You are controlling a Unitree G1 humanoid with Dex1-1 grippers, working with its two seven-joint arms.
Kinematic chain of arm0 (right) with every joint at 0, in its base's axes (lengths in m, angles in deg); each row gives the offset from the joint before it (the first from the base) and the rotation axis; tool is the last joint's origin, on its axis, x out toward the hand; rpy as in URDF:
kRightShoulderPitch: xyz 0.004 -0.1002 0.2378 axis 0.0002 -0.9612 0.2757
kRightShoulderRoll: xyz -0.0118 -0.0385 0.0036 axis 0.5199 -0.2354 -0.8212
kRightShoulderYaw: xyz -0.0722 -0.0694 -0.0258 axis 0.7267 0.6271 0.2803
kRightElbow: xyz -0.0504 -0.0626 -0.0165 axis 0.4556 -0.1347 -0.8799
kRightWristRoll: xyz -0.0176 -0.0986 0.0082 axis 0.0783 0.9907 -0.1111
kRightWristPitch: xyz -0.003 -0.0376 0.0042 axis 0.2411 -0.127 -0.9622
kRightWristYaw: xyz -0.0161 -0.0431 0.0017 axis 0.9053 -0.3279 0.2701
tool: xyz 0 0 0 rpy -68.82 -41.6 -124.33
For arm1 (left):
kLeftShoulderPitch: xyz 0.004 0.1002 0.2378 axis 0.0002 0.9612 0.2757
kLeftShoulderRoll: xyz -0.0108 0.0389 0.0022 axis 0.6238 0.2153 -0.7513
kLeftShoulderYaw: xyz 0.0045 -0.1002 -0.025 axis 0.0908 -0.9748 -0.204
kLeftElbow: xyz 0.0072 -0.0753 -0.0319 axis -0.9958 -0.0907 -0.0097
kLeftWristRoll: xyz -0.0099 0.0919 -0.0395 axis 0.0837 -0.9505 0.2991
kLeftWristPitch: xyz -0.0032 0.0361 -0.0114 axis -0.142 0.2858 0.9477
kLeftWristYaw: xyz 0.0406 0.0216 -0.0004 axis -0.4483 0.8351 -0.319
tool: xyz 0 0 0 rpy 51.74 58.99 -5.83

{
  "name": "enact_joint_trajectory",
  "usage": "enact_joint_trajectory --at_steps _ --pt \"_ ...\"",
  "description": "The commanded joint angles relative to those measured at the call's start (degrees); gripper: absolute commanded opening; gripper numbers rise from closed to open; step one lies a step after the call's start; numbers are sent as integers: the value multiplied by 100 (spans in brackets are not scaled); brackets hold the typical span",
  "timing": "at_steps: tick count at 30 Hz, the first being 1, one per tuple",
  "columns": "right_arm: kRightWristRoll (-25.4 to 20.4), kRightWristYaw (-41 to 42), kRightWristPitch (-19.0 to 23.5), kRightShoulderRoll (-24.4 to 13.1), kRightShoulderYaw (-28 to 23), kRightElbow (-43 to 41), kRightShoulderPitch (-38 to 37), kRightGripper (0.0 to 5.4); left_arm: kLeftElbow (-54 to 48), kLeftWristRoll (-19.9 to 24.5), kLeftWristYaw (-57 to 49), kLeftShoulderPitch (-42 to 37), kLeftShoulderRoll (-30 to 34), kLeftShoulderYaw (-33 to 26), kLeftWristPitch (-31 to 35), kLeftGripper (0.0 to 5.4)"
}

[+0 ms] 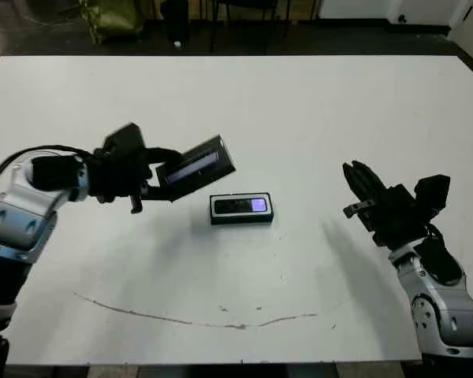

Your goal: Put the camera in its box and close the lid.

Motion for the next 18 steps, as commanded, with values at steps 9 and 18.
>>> enact_joint_trajectory --at_steps 9,18 --pt "53 -14 -66 -7 -46 116 -121 0 1528 -478 599 -466 -390 454 -401 189" --pt "92 -35 -22 -52 -57 59 -111 0 1653 -614 860 -488 -518 537 -425 189"
